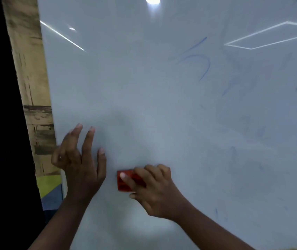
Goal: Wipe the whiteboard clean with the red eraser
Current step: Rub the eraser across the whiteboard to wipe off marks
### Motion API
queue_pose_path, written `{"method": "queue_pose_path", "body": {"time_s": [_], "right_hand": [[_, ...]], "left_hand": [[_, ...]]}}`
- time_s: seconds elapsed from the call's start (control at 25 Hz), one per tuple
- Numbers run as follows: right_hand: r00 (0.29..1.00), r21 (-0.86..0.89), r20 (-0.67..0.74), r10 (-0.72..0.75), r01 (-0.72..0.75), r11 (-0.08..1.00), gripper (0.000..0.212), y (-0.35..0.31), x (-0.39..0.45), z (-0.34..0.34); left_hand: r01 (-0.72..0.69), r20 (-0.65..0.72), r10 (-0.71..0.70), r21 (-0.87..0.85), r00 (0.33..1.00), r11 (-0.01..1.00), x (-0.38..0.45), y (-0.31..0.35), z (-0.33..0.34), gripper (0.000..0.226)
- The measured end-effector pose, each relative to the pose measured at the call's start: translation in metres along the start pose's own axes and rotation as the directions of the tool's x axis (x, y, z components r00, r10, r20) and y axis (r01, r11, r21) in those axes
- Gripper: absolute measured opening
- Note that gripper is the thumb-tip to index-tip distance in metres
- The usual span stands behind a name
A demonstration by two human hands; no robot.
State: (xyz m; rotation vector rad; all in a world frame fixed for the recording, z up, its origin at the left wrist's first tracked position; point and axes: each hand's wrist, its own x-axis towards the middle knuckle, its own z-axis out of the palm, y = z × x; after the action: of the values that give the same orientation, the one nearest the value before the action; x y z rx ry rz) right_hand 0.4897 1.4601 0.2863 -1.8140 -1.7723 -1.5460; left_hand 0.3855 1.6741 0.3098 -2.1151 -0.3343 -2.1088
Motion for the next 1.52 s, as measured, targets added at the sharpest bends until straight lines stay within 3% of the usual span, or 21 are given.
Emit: {"method": "queue_pose_path", "body": {"time_s": [0.16,0.36,0.44,0.56,0.64,0.72,0.8,0.96,1.08,1.2,1.36,1.44,1.52], "right_hand": [[0.996,-0.065,-0.067,-0.066,0.062,0.996,0.049,0.016,0.005,0.001],[0.943,-0.141,-0.329,0.056,-0.108,0.984,0.049,0.105,0.054,-0.046],[0.872,-0.161,-0.459,0.169,-0.269,0.95,0.047,0.15,0.073,-0.072],[0.687,-0.064,-0.641,0.342,-0.492,0.868,0.045,0.2,0.099,-0.103],[0.587,0.045,-0.69,0.424,-0.55,0.834,0.044,0.206,0.11,-0.111],[0.531,0.139,-0.702,0.475,-0.552,0.822,0.042,0.195,0.119,-0.107],[0.58,0.137,-0.674,0.458,-0.511,0.849,0.037,0.168,0.125,-0.094],[0.868,0.011,-0.473,0.151,-0.166,0.986,0.037,0.095,0.124,-0.054],[0.942,-0.046,-0.329,-0.064,0.052,0.998,0.037,0.072,0.124,-0.042],[0.937,-0.107,-0.32,-0.137,0.108,0.988,0.038,0.091,0.137,-0.055],[0.884,-0.17,-0.467,-0.013,-0.076,0.983,0.035,0.151,0.164,-0.092],[0.809,-0.156,-0.575,0.119,-0.252,0.955,0.033,0.197,0.17,-0.119],[0.641,0.0,-0.689,0.339,-0.468,0.884,0.035,0.24,0.17,-0.146]], "left_hand": [[-0.034,-0.102,0.028,-0.058,0.994,0.998,0.085,-0.001,-0.005,0.061],[-0.003,-0.041,0.001,-0.05,0.999,0.999,0.139,-0.009,0.004,0.066],[-0.021,-0.01,0.021,0.006,1.0,1.0,0.138,-0.011,0.008,0.064],[-0.049,0.012,0.049,0.009,0.999,0.999,0.135,-0.011,0.01,0.063],[-0.048,0.017,0.048,0.007,0.999,0.999,0.135,-0.01,0.01,0.063],[-0.047,0.014,0.047,0.014,0.999,0.999,0.135,-0.011,0.011,0.064],[-0.05,0.013,0.05,0.026,0.999,0.998,0.135,-0.011,0.012,0.064],[-0.066,-0.007,0.067,0.042,0.998,0.997,0.137,-0.012,0.014,0.063],[-0.087,-0.006,0.087,0.075,0.996,0.993,0.135,-0.016,0.016,0.063],[-0.092,-0.002,0.093,0.107,0.996,0.99,0.136,-0.018,0.017,0.064],[-0.084,-0.012,0.086,0.097,0.996,0.992,0.136,-0.018,0.017,0.064],[-0.079,-0.021,0.08,0.077,0.997,0.994,0.137,-0.018,0.017,0.064],[-0.079,-0.031,0.081,0.065,0.996,0.995,0.137,-0.018,0.016,0.064]]}}
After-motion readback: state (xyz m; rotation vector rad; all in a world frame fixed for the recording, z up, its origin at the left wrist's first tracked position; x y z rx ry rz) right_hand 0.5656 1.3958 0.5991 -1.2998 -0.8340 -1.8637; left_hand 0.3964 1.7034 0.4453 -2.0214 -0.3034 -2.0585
